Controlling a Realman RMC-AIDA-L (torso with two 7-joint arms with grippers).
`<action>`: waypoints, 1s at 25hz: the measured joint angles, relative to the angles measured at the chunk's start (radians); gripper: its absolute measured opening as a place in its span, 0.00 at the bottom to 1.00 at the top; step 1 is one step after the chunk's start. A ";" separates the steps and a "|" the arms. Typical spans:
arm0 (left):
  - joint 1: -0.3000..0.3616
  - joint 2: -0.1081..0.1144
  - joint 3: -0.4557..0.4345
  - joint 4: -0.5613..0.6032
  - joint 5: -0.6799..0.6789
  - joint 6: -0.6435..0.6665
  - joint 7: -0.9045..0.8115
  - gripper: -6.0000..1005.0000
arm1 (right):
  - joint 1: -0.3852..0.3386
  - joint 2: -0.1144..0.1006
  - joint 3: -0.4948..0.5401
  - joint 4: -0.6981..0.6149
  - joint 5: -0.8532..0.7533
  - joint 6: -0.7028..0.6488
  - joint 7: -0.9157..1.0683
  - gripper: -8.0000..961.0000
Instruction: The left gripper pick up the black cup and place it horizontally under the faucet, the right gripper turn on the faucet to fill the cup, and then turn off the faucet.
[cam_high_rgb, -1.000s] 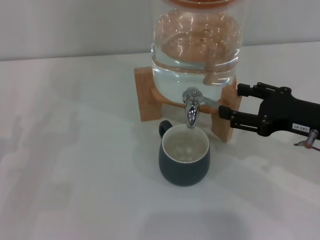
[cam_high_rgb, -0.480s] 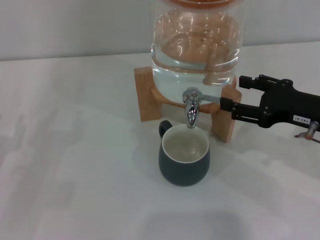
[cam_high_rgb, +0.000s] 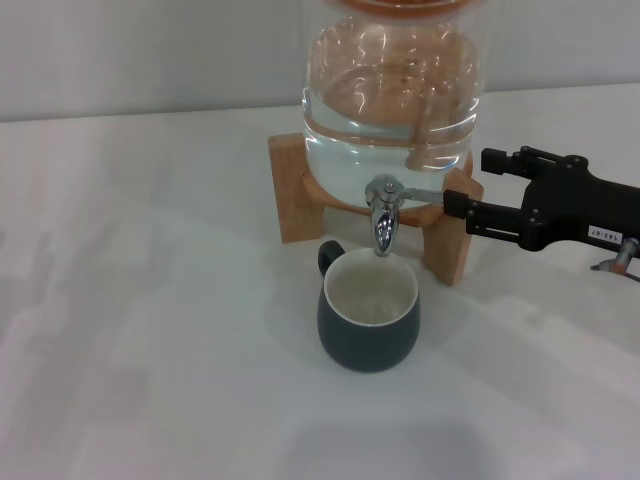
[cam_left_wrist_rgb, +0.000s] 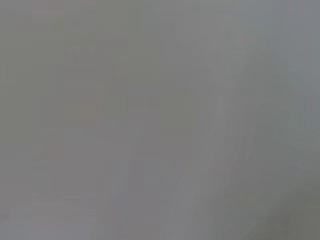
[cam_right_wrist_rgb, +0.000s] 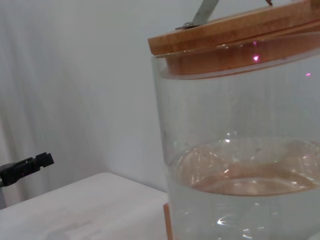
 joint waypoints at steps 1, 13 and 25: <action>-0.001 0.000 0.000 -0.002 0.000 -0.001 0.000 0.59 | 0.001 0.000 0.002 0.003 0.001 0.000 0.000 0.80; -0.003 0.002 0.000 -0.005 0.000 -0.010 0.000 0.59 | 0.001 0.001 0.159 0.066 0.059 0.254 -0.037 0.80; -0.003 0.008 -0.014 0.005 -0.015 -0.011 0.020 0.59 | -0.001 -0.004 0.714 0.414 0.105 0.685 -0.255 0.80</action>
